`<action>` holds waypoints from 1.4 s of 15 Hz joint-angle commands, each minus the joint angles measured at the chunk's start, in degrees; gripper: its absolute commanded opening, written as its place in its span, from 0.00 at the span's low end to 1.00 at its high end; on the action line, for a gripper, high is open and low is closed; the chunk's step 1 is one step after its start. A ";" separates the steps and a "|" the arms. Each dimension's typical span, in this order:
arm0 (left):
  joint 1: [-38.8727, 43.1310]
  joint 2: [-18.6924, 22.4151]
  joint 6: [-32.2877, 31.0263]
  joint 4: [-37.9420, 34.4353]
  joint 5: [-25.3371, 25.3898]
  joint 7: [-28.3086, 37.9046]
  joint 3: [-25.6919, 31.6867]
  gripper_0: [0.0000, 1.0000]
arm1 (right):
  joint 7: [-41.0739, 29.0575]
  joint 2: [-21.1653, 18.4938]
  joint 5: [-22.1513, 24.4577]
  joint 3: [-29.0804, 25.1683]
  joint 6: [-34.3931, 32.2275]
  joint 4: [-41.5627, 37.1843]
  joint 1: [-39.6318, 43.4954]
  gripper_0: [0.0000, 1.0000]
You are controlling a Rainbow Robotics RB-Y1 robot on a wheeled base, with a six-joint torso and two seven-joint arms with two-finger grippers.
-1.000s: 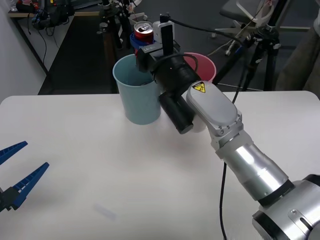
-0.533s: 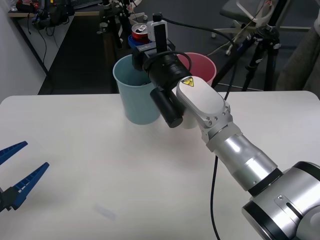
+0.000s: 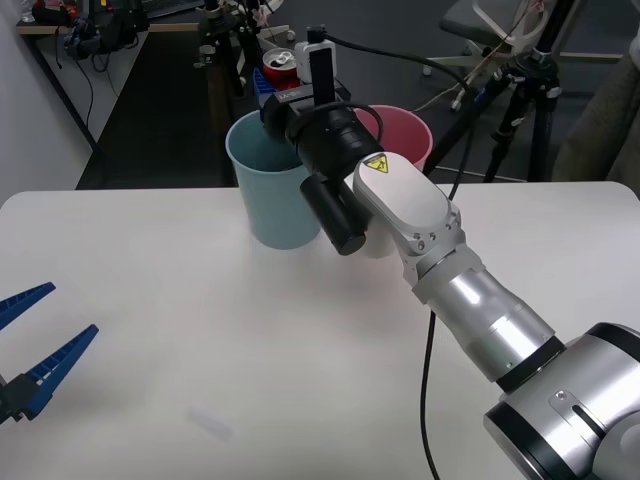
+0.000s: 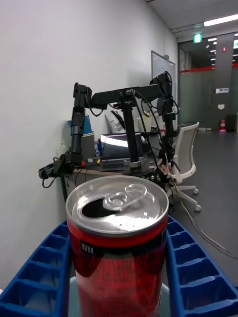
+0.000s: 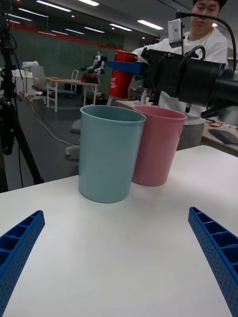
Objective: Grasp the object on the table and drop it into the matching bin: aluminum can to the light blue bin, PET bottle to the pink bin.
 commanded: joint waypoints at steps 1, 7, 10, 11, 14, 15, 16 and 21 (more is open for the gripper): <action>0.00 0.00 0.00 0.00 0.00 0.00 0.00 1.00 | 0.19 0.00 0.01 0.02 -0.01 0.00 0.00 1.00; 0.00 0.00 0.00 0.00 0.00 0.00 0.00 1.00 | 0.19 0.00 0.01 -0.07 0.08 0.00 0.00 1.00; 0.00 0.00 0.00 0.00 0.00 0.00 0.00 1.00 | 0.36 -0.27 -0.08 0.02 -0.18 -0.44 0.09 1.00; 0.00 0.00 0.00 0.00 0.00 0.00 0.00 1.00 | 0.36 -0.35 -0.17 0.02 -0.53 -1.23 0.70 1.00; 0.00 0.00 0.00 0.00 0.00 0.00 0.00 1.00 | 0.54 -1.85 1.24 0.11 -1.68 -8.97 5.89 1.00; 0.00 0.00 0.00 0.00 0.00 0.00 0.00 1.00 | 0.54 -2.46 1.68 0.28 -2.11 -11.52 7.47 1.00; 0.00 0.00 0.00 0.00 0.00 0.00 0.00 1.00 | 0.45 -4.13 1.59 1.51 -2.64 -15.21 10.11 1.00; 0.00 0.00 0.00 0.00 0.00 0.00 0.00 1.00 | 0.19 -13.10 0.53 4.24 -6.86 -32.96 23.64 1.00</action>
